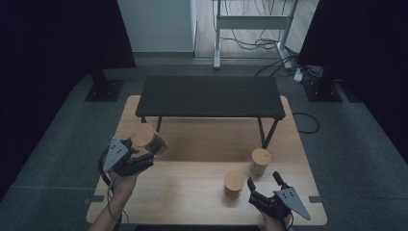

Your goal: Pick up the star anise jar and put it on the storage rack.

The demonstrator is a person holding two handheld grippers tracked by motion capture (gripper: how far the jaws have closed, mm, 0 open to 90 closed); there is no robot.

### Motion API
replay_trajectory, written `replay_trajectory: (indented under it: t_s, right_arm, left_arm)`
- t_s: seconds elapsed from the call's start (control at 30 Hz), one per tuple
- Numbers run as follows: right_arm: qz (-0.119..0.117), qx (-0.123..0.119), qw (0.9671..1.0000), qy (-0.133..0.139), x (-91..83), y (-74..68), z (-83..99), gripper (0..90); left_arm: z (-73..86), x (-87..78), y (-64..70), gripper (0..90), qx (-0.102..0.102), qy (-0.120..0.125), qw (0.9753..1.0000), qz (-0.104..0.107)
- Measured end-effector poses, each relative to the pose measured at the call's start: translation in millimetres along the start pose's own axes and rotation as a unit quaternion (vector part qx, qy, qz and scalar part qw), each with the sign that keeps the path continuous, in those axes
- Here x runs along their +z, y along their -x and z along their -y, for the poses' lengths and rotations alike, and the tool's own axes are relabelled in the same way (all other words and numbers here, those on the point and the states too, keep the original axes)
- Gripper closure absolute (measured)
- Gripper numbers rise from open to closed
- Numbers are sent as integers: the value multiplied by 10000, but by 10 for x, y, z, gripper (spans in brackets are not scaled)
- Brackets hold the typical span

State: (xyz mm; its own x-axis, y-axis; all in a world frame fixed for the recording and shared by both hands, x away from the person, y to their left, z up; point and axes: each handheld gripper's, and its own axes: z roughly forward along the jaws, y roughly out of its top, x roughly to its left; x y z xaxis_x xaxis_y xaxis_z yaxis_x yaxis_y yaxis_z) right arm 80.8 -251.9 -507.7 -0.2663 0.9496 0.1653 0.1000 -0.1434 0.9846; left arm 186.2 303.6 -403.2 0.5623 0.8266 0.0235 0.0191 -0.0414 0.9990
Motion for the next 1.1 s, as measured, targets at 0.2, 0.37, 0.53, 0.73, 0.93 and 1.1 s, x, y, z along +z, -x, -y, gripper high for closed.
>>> replay_trajectory:
  t_s: [0.2, 0.37, 0.53, 0.73, 0.93, 1.1]
  right_arm:
    - [7, 36, 10000, 0, 0, 11, 0, 52]
    - [7, 45, 10000, 4, 1, 19, 0, 52]
    - [10, 57, 10000, 8, 2, 25, 0, 52]
    - [22, 75, 10000, 8, 4, 38, -2, 52]
    - [24, 82, 10000, 5, 5, 49, -4, 52]
    - [39, 119, 9999, 1, 8, 61, -6, 52]
  left_arm:
    - [-58, 49, -11, 266, 6, 98, 10000, 2]
    - [-111, 82, -28, 266, 9, 154, 9999, 1]
    - [-176, 119, -50, 266, 11, 218, 9998, -21]
    - [-235, 163, -79, 266, -7, 298, 9995, -65]
    - [-300, 233, -114, 266, 6, 348, 9994, -85]
    - [-366, 299, -137, 266, 30, 404, 9992, -76]
